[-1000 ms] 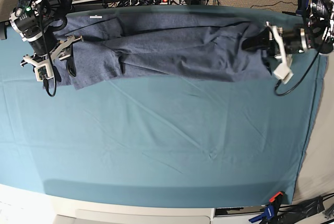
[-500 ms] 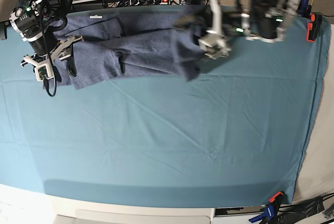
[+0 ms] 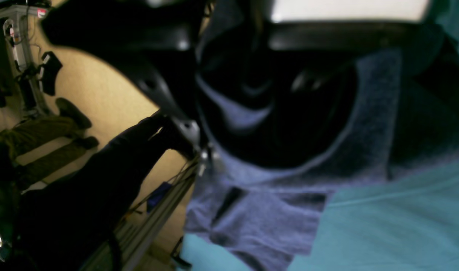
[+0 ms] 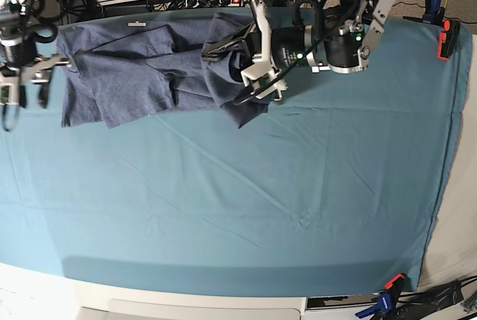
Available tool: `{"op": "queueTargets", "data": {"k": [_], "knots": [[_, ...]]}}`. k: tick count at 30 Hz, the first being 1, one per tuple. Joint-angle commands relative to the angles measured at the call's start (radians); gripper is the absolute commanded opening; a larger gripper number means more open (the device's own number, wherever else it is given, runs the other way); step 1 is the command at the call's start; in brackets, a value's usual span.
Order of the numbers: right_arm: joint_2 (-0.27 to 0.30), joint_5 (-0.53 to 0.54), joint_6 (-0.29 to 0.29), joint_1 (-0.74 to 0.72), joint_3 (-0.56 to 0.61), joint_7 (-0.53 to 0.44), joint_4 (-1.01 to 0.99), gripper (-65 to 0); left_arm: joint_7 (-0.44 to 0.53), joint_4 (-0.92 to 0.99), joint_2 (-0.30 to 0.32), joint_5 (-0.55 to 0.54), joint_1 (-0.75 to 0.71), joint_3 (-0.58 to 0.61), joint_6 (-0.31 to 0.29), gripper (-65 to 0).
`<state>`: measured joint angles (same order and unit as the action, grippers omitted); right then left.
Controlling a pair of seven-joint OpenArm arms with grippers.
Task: Fold the T-shirt properly
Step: 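Fold the shirt end with the left gripper toward the right gripper, then regrasp the folded bundle with the left gripper and press it flat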
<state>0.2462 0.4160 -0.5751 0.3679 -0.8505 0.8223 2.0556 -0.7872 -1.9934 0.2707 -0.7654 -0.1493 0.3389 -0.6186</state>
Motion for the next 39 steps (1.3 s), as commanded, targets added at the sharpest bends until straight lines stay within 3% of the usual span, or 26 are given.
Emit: {"op": "queueTargets", "data": {"k": [1, 11, 16, 21, 29, 39], "knots": [[0.014, 0.008, 0.019, -0.005, -0.024, -0.021, 0.018, -37.4, 0.029, 0.001, -0.011, -0.015, 0.012, -0.001, -0.006, -65.0], [0.014, 0.009, 0.039, -0.005, -0.054, -0.009, 0.018, -37.4, 0.048, 0.161, -0.043, -0.023, 0.056, 0.014, -0.006, -65.0], [0.014, 0.009, 0.039, -0.005, -0.054, -0.009, 0.018, -37.4, 0.048, 0.190, -0.044, -0.017, 0.055, 0.103, -0.006, -65.0], [0.013, 0.009, 0.039, -0.005, -0.054, -0.006, 0.018, -37.4, 0.081, 0.190, -0.065, 0.069, 0.056, 0.183, -0.006, -65.0], [-0.011, 0.010, 0.039, -0.005, -0.054, -0.007, 0.018, -37.4, 0.101, 0.190, -0.113, 0.127, 0.108, 0.188, 0.020, -65.0], [-0.017, 0.013, 0.039, -0.005, -0.054, -0.007, 0.018, -37.4, 0.100, 0.190, -0.113, 0.138, 0.116, 0.188, 0.023, -65.0]]}}
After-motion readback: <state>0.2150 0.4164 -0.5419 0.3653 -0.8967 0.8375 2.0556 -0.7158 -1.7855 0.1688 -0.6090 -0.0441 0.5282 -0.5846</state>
